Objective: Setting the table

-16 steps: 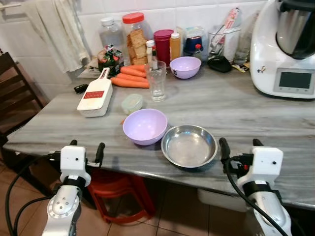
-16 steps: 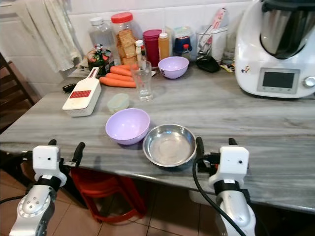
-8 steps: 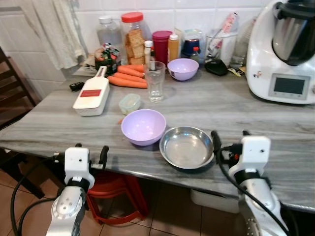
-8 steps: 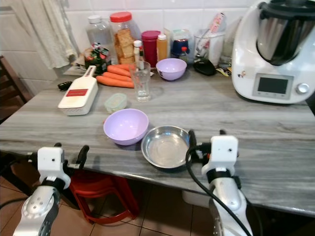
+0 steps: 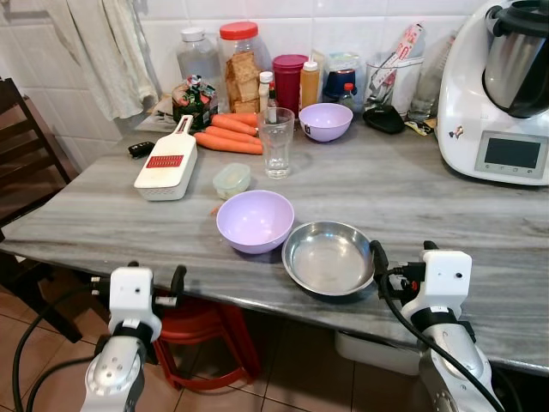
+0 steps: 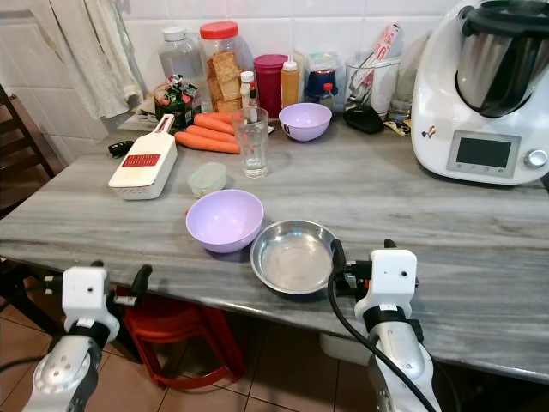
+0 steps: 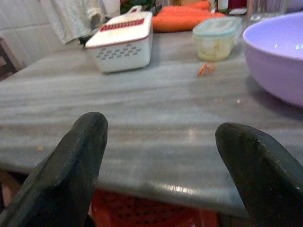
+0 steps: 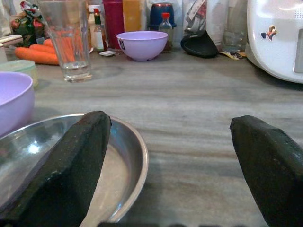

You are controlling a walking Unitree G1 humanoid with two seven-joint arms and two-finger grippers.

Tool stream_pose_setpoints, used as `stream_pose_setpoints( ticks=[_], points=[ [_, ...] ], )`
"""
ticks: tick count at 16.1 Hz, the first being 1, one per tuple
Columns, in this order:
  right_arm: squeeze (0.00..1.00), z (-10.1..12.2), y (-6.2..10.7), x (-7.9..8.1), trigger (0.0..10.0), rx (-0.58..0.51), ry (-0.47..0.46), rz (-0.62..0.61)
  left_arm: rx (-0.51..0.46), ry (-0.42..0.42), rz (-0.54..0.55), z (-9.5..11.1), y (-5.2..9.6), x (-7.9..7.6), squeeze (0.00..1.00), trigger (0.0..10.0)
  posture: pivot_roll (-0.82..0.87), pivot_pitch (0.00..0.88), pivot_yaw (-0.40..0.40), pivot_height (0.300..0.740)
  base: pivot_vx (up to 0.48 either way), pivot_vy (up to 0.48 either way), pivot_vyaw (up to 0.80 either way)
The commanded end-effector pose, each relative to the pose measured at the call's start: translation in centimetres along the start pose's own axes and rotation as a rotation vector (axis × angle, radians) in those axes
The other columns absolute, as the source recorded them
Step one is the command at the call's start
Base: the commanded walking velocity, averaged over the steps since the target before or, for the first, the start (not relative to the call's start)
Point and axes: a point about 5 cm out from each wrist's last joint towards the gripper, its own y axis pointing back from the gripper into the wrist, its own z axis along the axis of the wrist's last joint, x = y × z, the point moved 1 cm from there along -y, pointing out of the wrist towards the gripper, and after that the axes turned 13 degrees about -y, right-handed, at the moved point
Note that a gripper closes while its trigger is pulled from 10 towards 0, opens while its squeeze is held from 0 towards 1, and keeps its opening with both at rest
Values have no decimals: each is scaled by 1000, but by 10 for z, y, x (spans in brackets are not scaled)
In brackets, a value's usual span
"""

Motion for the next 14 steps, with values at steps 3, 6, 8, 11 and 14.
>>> stream_pose_setpoints(
  ticks=[3,6,8,11,14],
  points=[
    [0,7,-2,3,10000,-28,-4,8,7,-11,13,2,-6,3,0,10000,-85,0,108,740,-277,0,0],
    [0,7,-2,3,10000,-30,-6,6,-6,-2,18,7,-11,4,0,10000,-93,0,110,740,-296,0,0],
    [0,8,-4,1,10000,-32,-2,2,-3,-7,17,7,-12,4,0,10000,-91,0,114,740,-307,0,0],
    [0,8,-5,1,10000,-35,-3,-3,-3,-12,15,6,-13,5,0,10000,-87,0,116,740,-307,0,0],
    [0,7,-7,2,10000,-36,-7,-6,-1,-13,18,6,-14,6,0,10000,-83,0,118,740,-309,0,0]
  ],
)
